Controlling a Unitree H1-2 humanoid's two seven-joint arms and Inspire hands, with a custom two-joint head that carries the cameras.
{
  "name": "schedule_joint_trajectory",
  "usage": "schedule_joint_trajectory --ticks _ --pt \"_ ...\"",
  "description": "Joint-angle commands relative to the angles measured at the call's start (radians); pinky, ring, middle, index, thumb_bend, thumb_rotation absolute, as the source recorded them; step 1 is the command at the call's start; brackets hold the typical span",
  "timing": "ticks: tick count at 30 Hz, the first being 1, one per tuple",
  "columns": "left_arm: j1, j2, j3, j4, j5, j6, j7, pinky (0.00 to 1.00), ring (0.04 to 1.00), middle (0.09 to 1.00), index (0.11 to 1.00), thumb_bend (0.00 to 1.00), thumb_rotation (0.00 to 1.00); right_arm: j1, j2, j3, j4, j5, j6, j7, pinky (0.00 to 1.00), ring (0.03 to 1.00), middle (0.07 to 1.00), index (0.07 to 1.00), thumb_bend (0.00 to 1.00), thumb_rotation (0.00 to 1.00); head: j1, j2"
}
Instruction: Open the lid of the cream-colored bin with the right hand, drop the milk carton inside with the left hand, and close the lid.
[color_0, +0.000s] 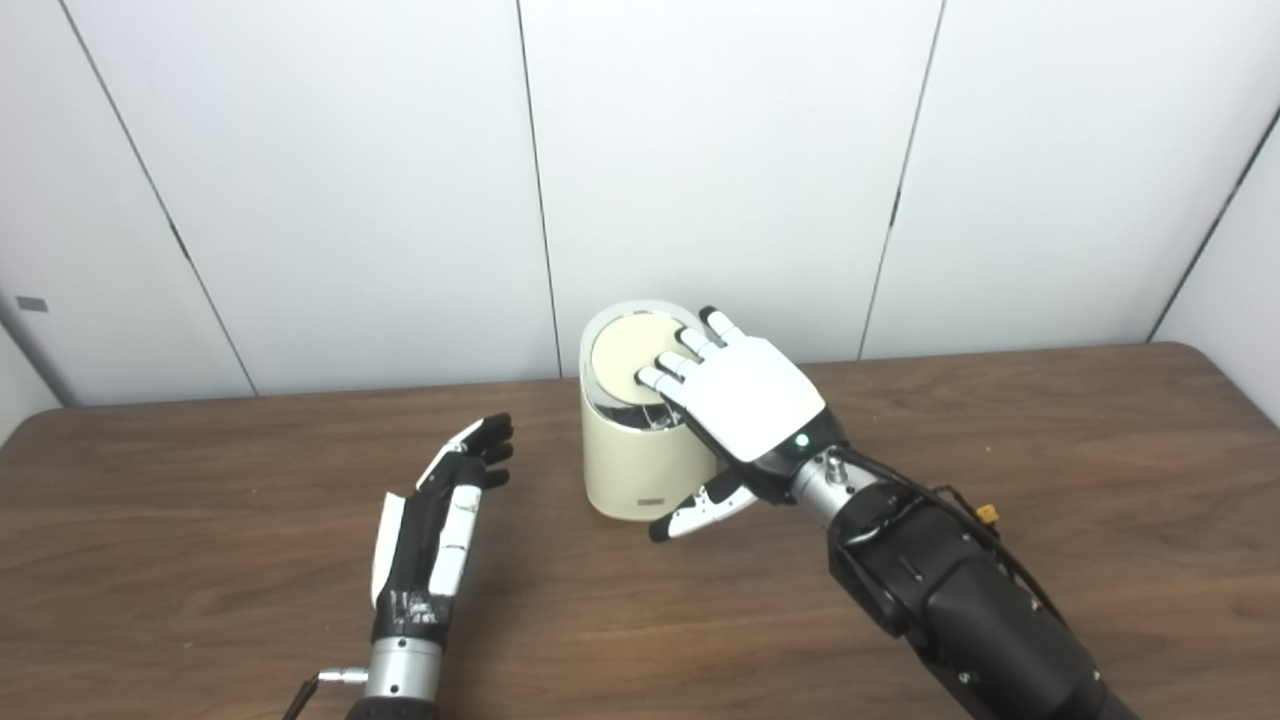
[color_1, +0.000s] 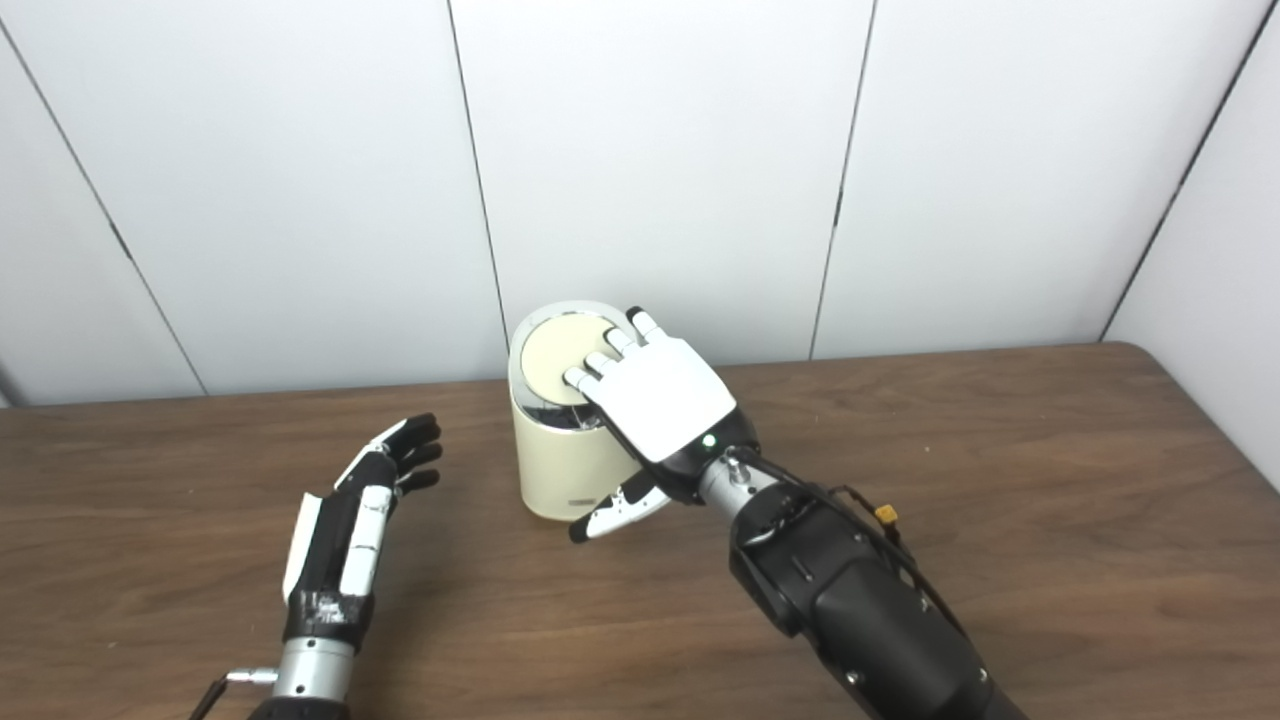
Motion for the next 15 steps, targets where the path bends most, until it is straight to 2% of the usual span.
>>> schedule_joint_trajectory --ticks 1,5,7,9,10,11,13,15 --pt "-0.041 -0.003 -0.004 -0.013 0.016 -0.052 0.011 0.76 0.82 0.834 0.85 0.63 0.98 0.023 -0.018 -0.012 0.041 0.009 -0.004 0.07 0.99 0.933 0.87 0.852 0.75 0.87 0.0 0.001" --pt "-0.044 -0.005 -0.005 -0.009 0.015 -0.054 0.018 0.77 0.816 0.834 0.847 0.62 0.98 0.037 -0.016 -0.027 -0.001 0.052 -0.023 0.063 0.92 0.903 0.851 0.828 0.72 0.87 0.002 -0.001" --pt "-0.046 -0.005 -0.005 -0.006 0.015 -0.055 0.021 0.77 0.815 0.833 0.848 0.62 0.98 0.047 -0.014 -0.037 -0.012 0.077 -0.035 0.03 0.91 0.889 0.838 0.813 0.71 0.86 0.005 -0.003" --pt "-0.048 -0.004 -0.004 -0.001 0.012 -0.062 0.021 0.76 0.81 0.831 0.848 0.61 0.98 0.061 -0.009 -0.057 -0.016 0.111 -0.059 -0.061 0.84 0.835 0.797 0.771 0.71 0.79 0.007 -0.004" --pt "-0.048 -0.003 -0.004 0.0 0.01 -0.064 0.019 0.76 0.809 0.831 0.848 0.61 0.98 0.073 0.001 -0.078 -0.009 0.136 -0.081 -0.172 0.81 0.816 0.783 0.757 0.71 0.77 0.007 -0.004" --pt "-0.048 -0.001 -0.003 -0.001 0.009 -0.065 0.017 0.77 0.806 0.831 0.848 0.62 0.97 0.085 0.014 -0.099 -0.001 0.163 -0.101 -0.276 0.72 0.75 0.736 0.706 0.71 0.73 0.008 -0.003" --pt "-0.047 0.0 -0.003 -0.002 0.008 -0.066 0.016 0.77 0.803 0.83 0.848 0.62 0.97 0.097 0.031 -0.127 0.014 0.197 -0.136 -0.425 0.66 0.703 0.697 0.67 0.68 0.72 0.006 -0.003" --pt "-0.047 0.0 -0.001 -0.003 0.008 -0.064 0.017 0.76 0.8 0.825 0.843 0.62 0.97 0.099 0.041 -0.145 0.024 0.216 -0.165 -0.515 0.64 0.698 0.684 0.661 0.64 0.75 0.005 -0.003"
